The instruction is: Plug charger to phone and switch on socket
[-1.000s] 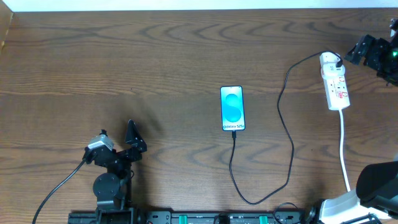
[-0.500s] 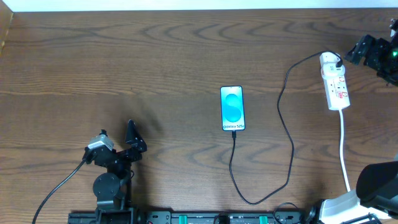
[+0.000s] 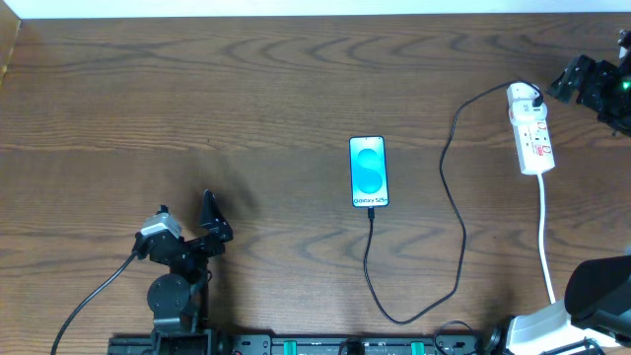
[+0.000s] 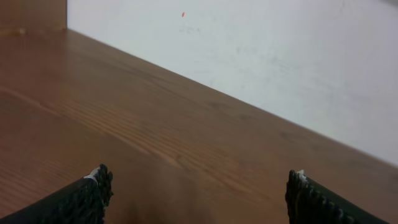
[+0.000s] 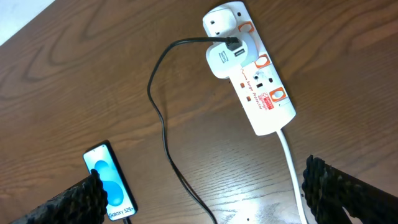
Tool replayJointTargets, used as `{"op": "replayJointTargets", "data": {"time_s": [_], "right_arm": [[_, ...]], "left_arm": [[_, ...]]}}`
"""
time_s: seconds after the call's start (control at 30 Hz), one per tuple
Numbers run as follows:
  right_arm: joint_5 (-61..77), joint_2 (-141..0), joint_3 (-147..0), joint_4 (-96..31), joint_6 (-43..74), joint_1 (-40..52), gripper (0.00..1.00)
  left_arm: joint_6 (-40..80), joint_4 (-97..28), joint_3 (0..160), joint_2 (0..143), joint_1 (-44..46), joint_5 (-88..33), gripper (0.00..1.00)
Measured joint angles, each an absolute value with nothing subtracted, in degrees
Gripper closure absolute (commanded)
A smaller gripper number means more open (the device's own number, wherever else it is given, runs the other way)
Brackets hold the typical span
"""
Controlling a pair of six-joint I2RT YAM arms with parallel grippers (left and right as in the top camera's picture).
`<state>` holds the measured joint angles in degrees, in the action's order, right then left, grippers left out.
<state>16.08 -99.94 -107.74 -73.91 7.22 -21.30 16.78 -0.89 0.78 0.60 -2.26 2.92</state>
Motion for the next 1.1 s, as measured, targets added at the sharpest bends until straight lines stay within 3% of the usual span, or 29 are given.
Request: {"op": "replayJointTargets", "data": {"time_s": [0.37,1.1], "right_arm": [[16.1,-99.9,-107.7,-73.9,7.2,-21.3,0.01],[16.1,-99.9,-107.7,-73.9,7.2,-21.3,0.01]], "left_arm": [[0.1,-1.5,1.0,0.6,-2.3,-0.5,0.1],[-1.8,-1.5,1.1,0.6,-2.3,-1.2,0.1]]}}
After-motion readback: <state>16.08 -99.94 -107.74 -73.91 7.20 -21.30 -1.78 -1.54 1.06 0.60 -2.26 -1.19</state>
